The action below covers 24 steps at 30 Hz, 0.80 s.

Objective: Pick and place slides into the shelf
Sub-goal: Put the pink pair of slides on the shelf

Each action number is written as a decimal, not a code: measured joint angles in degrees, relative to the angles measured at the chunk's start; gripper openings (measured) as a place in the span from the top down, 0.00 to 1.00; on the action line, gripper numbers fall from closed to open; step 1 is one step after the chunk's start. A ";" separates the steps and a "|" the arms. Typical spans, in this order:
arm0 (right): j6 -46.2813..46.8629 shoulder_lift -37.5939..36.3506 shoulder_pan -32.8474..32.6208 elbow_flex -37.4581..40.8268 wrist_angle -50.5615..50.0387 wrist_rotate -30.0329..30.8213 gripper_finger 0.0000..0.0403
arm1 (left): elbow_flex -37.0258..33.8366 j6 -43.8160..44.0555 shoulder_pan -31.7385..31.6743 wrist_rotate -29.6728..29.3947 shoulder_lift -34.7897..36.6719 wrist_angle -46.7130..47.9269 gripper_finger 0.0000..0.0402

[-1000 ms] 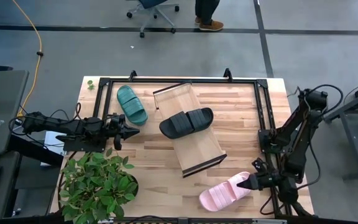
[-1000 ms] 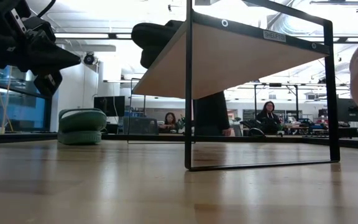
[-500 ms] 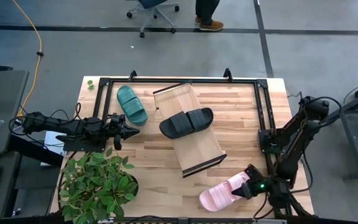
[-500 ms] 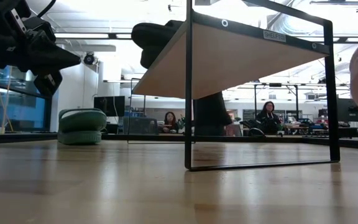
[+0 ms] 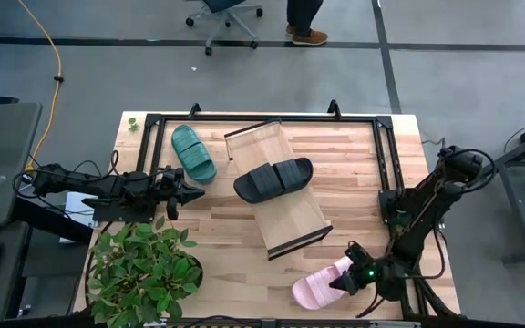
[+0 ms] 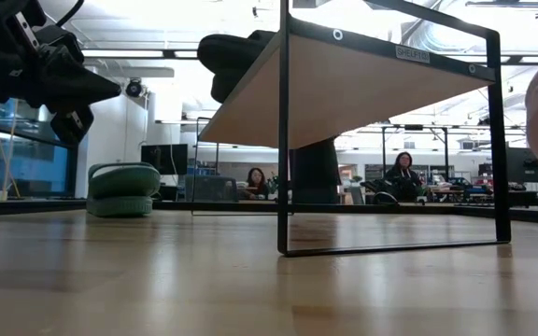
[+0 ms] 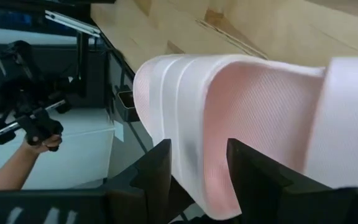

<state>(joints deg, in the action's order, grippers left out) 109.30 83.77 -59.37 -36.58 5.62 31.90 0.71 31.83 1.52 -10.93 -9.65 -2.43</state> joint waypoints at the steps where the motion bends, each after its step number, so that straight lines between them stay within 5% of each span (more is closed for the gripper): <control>1: -0.49 0.00 0.37 0.00 0.29 -0.71 0.64 | 0.00 0.00 0.00 0.15 -0.02 0.02 1.00; 24: -4.82 -0.02 3.25 0.00 1.97 -5.42 0.77 | -0.02 -0.28 0.00 0.85 -0.02 0.33 1.00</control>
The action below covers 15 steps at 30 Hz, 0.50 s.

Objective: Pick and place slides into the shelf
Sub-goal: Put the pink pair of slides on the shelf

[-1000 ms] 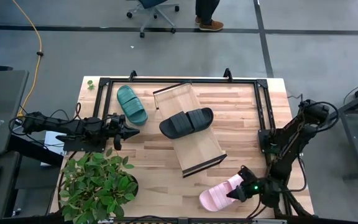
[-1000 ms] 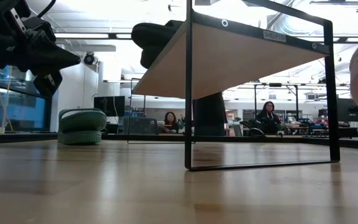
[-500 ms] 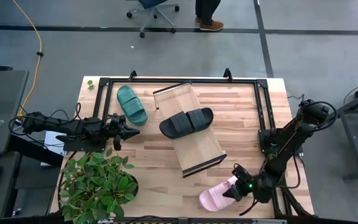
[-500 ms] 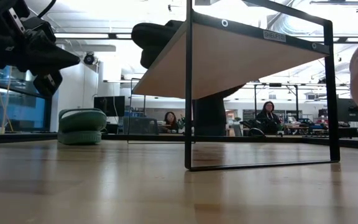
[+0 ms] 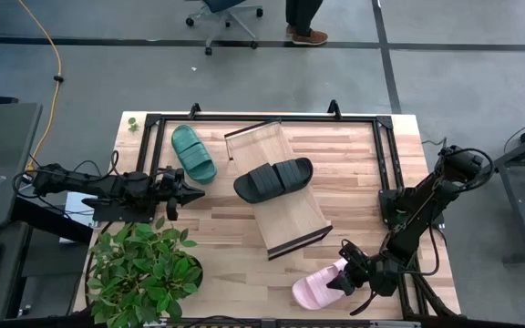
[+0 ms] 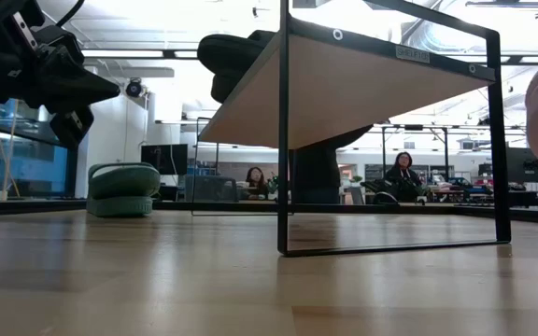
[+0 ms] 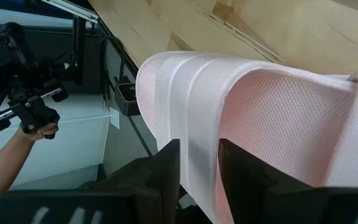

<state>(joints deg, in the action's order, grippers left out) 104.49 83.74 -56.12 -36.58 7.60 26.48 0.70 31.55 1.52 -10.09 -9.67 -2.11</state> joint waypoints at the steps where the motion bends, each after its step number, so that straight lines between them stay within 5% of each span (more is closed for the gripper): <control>1: 0.00 0.00 0.00 0.00 -0.01 0.00 0.78 | 0.00 0.00 0.00 0.00 0.00 0.00 1.00; 15: 0.00 -0.01 0.00 0.00 -0.04 0.07 0.94 | 0.01 0.00 0.00 0.01 0.00 0.00 1.00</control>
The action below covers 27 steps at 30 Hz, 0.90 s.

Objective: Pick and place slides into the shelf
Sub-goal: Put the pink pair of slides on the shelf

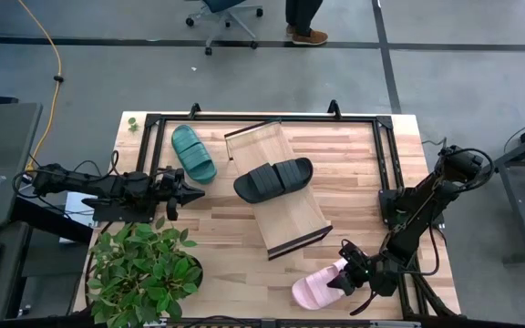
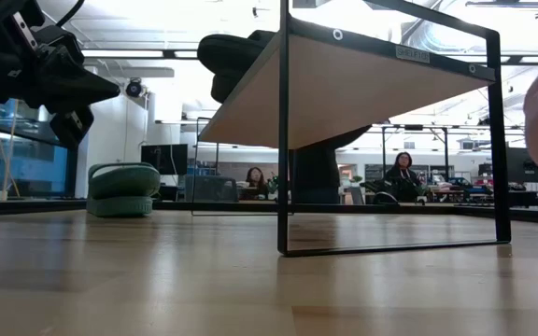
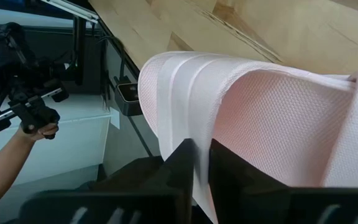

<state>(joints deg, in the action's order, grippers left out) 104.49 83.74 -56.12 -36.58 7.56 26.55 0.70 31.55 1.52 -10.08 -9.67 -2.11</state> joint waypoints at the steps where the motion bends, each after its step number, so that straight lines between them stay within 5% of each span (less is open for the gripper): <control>1: 0.00 -0.02 0.00 0.00 0.01 0.00 0.95 | 0.01 0.00 0.00 -0.01 0.00 0.00 1.00; 27: 3.57 -2.12 -3.54 -0.11 1.12 4.01 1.00 | 0.01 0.00 0.00 0.19 0.00 0.02 1.00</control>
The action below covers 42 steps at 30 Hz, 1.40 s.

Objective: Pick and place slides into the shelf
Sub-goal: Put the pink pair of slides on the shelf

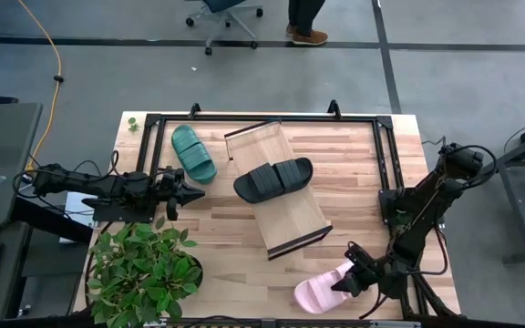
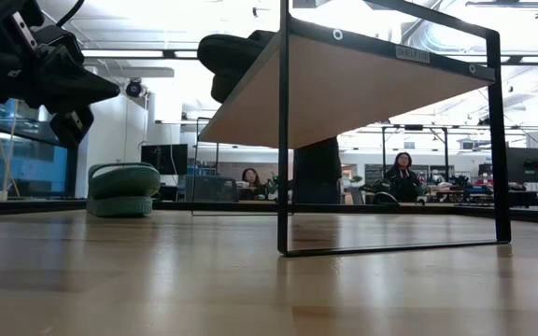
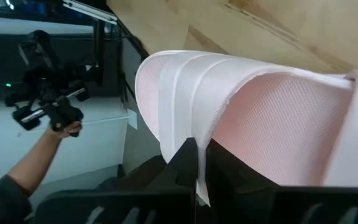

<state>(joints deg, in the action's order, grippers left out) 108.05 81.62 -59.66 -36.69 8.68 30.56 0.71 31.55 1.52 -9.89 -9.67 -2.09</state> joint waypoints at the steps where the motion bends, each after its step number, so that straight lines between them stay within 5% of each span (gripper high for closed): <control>1: 0.00 -0.29 -0.25 0.00 0.00 0.55 1.00 | -0.02 0.00 0.00 0.00 0.02 0.01 1.00; 33: -10.38 -19.36 -3.10 -0.17 2.26 2.59 1.00 | 0.00 0.00 0.02 0.00 0.02 0.01 1.00; 42: -15.15 -21.43 -2.97 -7.50 -6.24 4.00 1.00 | -0.01 -0.24 0.01 -0.02 0.00 0.02 1.00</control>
<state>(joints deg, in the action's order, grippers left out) 92.90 60.18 -62.63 -44.19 2.45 34.56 0.70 31.31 1.53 -9.91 -9.67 -2.07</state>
